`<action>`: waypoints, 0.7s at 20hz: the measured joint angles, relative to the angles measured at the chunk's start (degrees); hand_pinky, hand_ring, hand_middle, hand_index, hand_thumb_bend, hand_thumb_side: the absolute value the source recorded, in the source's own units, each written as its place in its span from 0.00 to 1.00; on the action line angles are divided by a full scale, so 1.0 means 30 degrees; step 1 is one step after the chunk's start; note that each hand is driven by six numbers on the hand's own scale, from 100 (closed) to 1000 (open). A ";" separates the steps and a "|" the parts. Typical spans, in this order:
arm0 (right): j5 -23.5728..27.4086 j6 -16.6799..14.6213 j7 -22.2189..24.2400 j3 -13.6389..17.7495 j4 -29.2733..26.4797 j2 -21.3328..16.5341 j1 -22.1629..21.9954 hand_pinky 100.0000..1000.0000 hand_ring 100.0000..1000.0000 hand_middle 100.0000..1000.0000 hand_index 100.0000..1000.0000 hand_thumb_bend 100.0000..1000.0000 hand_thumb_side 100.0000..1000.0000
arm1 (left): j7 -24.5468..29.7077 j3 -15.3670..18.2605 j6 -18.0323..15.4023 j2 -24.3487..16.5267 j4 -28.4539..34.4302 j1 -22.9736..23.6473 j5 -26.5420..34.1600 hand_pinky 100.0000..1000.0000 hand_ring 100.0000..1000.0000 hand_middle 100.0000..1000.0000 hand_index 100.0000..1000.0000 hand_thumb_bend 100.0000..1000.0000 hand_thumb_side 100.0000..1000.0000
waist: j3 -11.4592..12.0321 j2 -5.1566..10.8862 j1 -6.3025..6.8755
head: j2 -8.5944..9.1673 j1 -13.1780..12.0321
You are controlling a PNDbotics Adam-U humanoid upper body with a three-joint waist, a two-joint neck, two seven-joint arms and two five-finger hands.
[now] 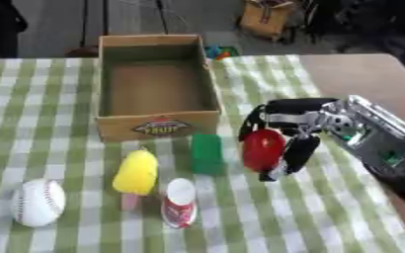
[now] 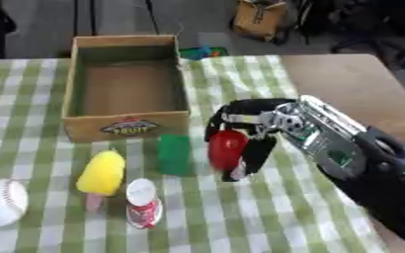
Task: Pick up objects on the table and place them in the box.
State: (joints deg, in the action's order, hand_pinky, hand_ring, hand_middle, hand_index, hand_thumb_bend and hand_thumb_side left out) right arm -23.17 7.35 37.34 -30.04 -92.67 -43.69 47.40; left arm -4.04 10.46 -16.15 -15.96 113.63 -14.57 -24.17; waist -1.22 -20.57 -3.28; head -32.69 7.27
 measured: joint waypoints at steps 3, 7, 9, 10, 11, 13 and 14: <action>0.0397 0.0201 -0.0027 0.0005 -0.0559 -0.0425 0.0442 0.00 0.42 0.43 0.50 0.10 0.09 | 0.0057 -0.0001 0.0009 -0.0001 0.0000 0.0014 0.0000 0.73 0.60 0.55 0.64 0.00 0.92 | -0.0027 0.0050 -0.0055 | -0.0013 -0.0002; 0.0848 0.0529 -0.0024 0.0021 -0.1340 -0.0966 0.0979 0.00 0.42 0.43 0.50 0.08 0.11 | 0.0134 -0.0002 0.0014 -0.0008 0.0000 0.0051 0.0001 0.73 0.60 0.55 0.64 0.00 0.92 | -0.0042 0.0192 -0.0181 | -0.0029 -0.0025; 0.1098 0.0611 -0.0049 0.0127 -0.1747 -0.1191 0.1358 0.00 0.42 0.43 0.50 0.08 0.11 | 0.0148 -0.0002 0.0017 -0.0011 0.0000 0.0090 0.0001 0.73 0.60 0.55 0.64 0.00 0.92 | -0.0055 0.0240 -0.0241 | -0.0097 -0.0048; 0.1219 0.0642 -0.0068 0.0190 -0.1928 -0.1310 0.1516 0.00 0.42 0.43 0.49 0.07 0.11 | 0.0151 -0.0002 0.0018 -0.0015 0.0000 0.0113 0.0001 0.73 0.60 0.55 0.64 0.00 0.92 | -0.0058 0.0260 -0.0288 | -0.0127 -0.0069; 0.1308 0.0670 -0.0093 0.0250 -0.2075 -0.1396 0.1633 0.00 0.42 0.43 0.48 0.07 0.12 | 0.0156 -0.0003 0.0019 -0.0017 0.0000 0.0142 0.0001 0.74 0.60 0.55 0.64 0.00 0.92 | -0.0058 0.0271 -0.0326 | -0.0162 -0.0082; 0.1385 0.0687 -0.0119 0.0299 -0.2213 -0.1504 0.2278 0.00 0.42 0.43 0.48 0.08 0.13 | 0.0194 -0.0010 0.0037 -0.0022 0.0000 0.0171 0.0001 0.73 0.60 0.55 0.64 0.00 0.92 | -0.0046 0.0314 -0.0382 | -0.0176 -0.0082; 0.1381 0.0676 -0.0122 0.0320 -0.2260 -0.1504 0.2652 0.00 0.42 0.43 0.48 0.08 0.13 | 0.0216 -0.0015 0.0047 -0.0024 0.0000 0.0173 0.0001 0.73 0.60 0.55 0.64 0.00 0.92 | -0.0025 0.0358 -0.0423 | -0.0179 -0.0081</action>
State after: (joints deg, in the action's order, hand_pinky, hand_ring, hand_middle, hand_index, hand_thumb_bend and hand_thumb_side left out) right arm -19.03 9.38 36.98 -29.08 -99.45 -48.20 55.36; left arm -3.40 10.42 -16.01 -16.03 113.63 -14.05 -24.17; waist -1.30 -19.50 -4.55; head -33.23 7.02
